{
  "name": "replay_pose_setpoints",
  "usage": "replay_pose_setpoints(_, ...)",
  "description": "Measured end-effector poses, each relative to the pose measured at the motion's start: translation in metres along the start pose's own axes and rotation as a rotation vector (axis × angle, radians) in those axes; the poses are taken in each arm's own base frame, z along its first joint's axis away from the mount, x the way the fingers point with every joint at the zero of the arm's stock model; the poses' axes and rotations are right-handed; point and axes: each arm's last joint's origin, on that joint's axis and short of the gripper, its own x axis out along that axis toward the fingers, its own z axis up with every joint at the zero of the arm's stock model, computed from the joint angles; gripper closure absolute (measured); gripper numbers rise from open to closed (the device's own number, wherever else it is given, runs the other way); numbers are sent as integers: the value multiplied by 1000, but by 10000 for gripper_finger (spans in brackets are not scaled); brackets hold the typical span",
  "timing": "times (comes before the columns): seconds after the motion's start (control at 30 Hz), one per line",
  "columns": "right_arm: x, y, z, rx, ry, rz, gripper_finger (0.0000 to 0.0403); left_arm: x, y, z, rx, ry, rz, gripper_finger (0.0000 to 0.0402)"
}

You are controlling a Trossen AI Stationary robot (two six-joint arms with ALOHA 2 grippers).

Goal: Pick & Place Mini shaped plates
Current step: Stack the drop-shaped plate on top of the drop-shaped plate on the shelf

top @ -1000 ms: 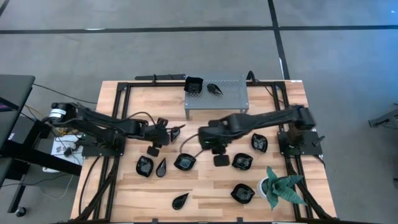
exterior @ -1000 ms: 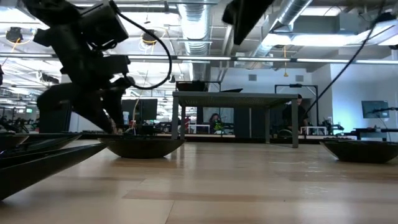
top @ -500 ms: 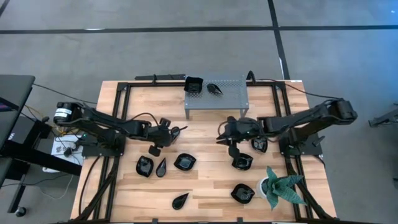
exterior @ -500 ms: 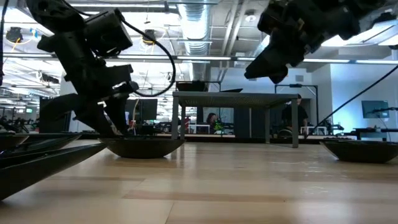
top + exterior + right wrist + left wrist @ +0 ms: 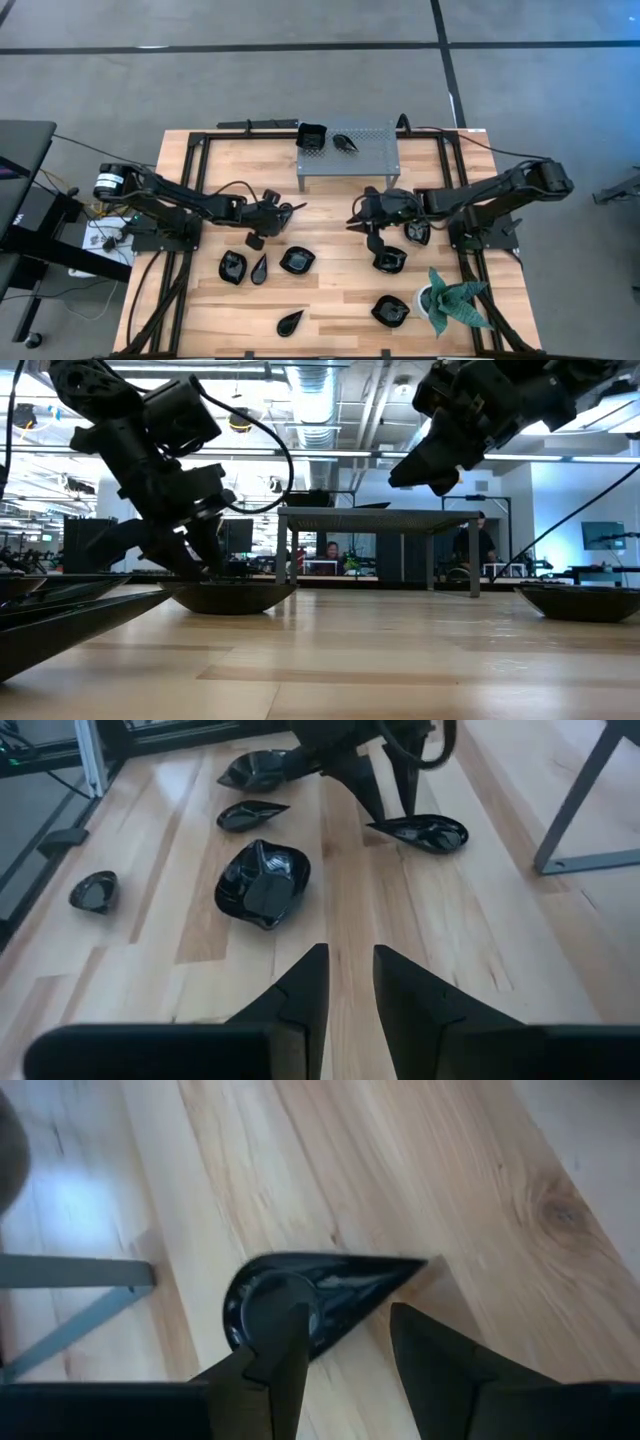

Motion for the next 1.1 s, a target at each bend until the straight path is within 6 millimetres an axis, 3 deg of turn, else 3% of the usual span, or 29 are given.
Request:
replay_pose_setpoints(0.23,0,0,0,0,-4,0,326,0,1,1,22,-14,10,269)
replay_pose_setpoints(0.67,0,0,0,9,-4,0,326,0,0,2,20,-33,-14,345)
replay_pose_setpoints(0.83,0,0,0,9,-4,0,326,0,1,3,17,-43,-16,394)
replay_pose_setpoints(1.1,0,0,0,11,-4,0,326,-3,-1,14,21,-142,-1,397)
